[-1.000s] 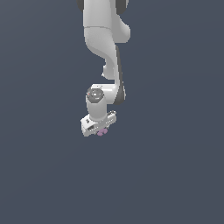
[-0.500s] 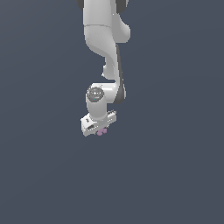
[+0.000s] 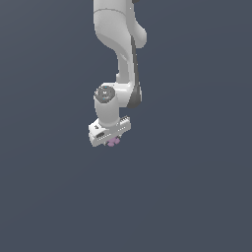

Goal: Pick up the object and move it to a goal position.

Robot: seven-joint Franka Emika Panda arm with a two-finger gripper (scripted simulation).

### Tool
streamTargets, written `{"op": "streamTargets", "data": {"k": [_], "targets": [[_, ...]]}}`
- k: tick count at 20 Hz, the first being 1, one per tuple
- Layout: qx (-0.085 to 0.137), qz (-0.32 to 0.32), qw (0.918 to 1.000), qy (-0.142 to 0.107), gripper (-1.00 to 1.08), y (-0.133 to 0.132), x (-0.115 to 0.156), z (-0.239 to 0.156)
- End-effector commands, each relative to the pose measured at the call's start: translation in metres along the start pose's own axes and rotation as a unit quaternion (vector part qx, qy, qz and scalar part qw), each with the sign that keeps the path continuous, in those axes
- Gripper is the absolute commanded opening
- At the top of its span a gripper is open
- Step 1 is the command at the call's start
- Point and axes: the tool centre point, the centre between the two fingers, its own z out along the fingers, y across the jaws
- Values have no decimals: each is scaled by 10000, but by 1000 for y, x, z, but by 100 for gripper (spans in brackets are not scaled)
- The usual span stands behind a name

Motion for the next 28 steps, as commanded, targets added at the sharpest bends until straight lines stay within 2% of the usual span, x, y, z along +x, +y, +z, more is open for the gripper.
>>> {"op": "streamTargets", "data": {"k": [1, 22, 28], "targets": [[-3, 0, 10000, 3, -100, -1, -4, -18], [3, 6, 10000, 8, -100, -15, -50, -235], [2, 10, 10000, 8, -100, -16, -60, -285]]}}
